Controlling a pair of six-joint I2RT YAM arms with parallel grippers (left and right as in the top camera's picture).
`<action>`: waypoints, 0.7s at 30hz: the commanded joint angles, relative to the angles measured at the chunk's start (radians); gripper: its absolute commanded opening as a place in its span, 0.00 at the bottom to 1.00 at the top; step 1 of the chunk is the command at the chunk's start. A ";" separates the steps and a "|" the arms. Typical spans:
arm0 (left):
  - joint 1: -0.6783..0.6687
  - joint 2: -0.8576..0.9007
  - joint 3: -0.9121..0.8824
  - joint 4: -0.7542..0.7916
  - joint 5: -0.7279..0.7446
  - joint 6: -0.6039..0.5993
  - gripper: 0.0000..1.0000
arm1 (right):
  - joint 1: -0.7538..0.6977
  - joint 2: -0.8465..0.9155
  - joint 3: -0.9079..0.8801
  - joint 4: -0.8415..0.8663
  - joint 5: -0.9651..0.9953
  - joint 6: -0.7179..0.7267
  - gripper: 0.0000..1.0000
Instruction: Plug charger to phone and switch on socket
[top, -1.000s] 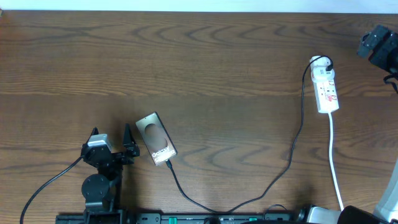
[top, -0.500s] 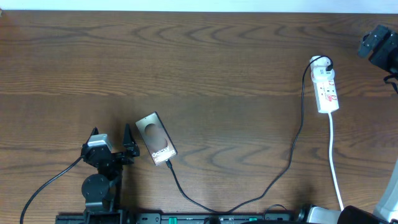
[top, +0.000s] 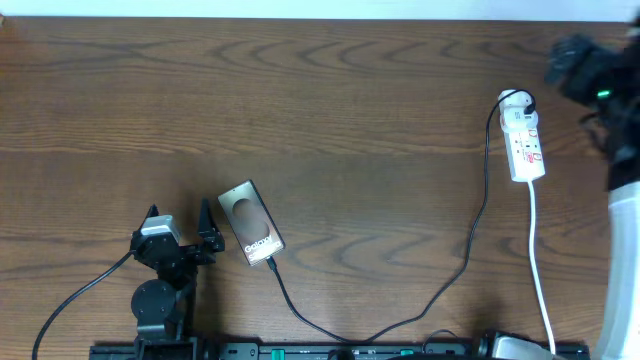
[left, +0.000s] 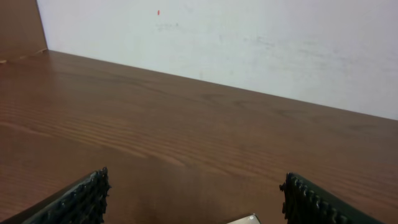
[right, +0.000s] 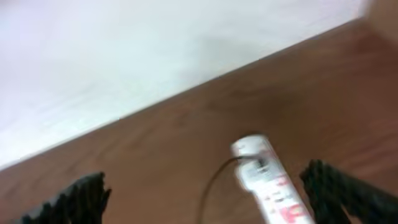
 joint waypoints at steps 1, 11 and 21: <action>-0.003 -0.005 -0.011 -0.048 -0.028 -0.009 0.87 | 0.112 -0.110 -0.239 0.250 0.001 -0.036 0.99; -0.003 -0.005 -0.011 -0.048 -0.028 -0.009 0.87 | 0.275 -0.438 -0.972 0.959 0.002 -0.241 0.99; -0.003 -0.005 -0.011 -0.048 -0.028 -0.009 0.87 | 0.275 -0.859 -1.375 0.991 0.040 -0.270 0.99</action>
